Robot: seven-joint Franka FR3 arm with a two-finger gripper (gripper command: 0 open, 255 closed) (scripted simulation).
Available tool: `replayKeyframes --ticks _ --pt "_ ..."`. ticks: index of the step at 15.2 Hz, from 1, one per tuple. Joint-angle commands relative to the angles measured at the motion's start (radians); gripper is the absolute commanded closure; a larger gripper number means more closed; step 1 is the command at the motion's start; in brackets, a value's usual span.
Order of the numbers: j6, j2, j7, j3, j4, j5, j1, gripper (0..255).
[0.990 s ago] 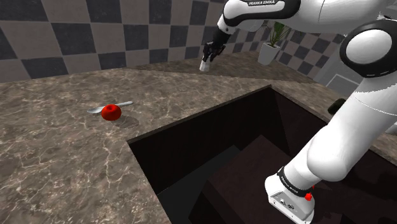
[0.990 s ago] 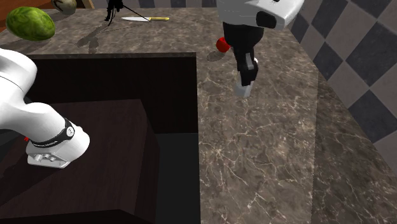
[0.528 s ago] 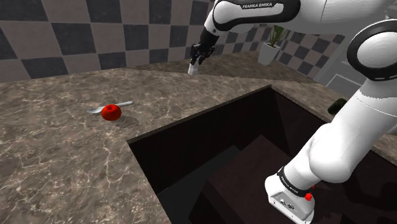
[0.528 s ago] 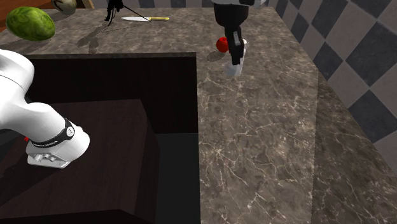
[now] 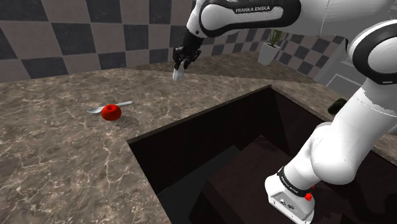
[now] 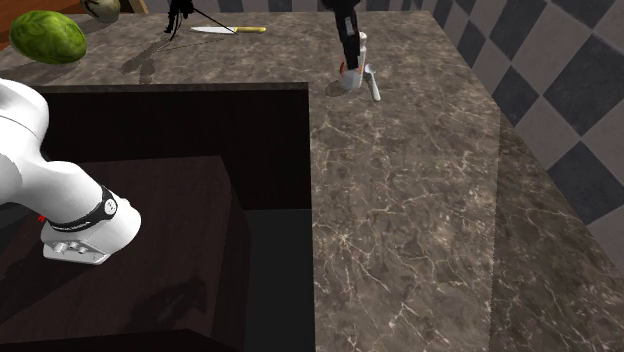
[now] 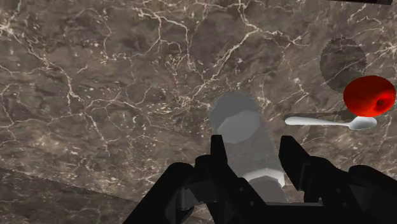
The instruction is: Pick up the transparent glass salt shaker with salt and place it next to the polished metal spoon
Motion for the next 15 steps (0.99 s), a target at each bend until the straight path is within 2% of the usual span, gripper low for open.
replayKeyframes --ticks 1,12,15 --pt "0.0 0.015 0.051 0.018 0.017 -0.015 0.024 255" --pt "-0.042 0.15 0.325 0.107 0.197 -0.116 0.171 255" --pt "-0.003 0.155 0.326 0.106 0.163 -0.117 0.172 255"
